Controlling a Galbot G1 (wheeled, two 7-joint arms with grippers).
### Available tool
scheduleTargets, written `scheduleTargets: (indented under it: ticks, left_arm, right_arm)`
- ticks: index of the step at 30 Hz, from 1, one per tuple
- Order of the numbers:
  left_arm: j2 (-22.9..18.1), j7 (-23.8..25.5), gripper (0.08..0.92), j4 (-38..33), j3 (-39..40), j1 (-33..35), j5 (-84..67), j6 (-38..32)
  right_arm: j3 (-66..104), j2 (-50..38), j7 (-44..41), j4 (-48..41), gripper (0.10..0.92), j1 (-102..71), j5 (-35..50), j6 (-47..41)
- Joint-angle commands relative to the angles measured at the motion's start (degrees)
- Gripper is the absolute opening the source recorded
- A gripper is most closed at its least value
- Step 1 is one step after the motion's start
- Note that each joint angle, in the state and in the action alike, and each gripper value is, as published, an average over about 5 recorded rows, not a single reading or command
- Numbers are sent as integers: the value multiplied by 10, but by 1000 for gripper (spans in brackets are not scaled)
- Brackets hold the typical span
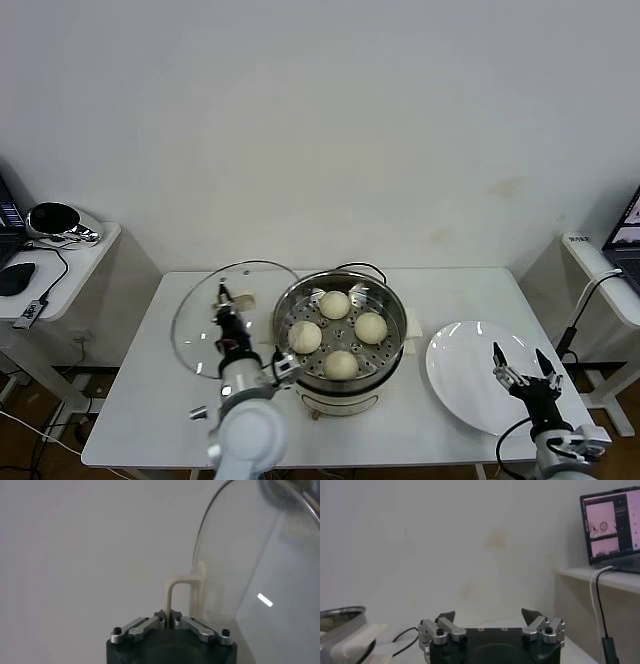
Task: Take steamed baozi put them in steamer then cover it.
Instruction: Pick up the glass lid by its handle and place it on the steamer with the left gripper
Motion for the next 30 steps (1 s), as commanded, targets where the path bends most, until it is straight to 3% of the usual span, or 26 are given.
scheduleTargets:
  ticks: [1, 10, 30]
  left_arm:
    - [-40, 10, 131, 45, 129, -68, -8, 25]
    - [-43, -26, 131, 84, 183, -104, -55, 25]
    - [-43, -3, 131, 118, 189, -83, 10, 26]
  right_arm:
    - [-1, 3, 1, -14, 823, 4, -10, -1]
    - [-2, 8, 2, -16, 823, 4, -16, -3]
    - [0, 7, 2, -12, 823, 6, -17, -2]
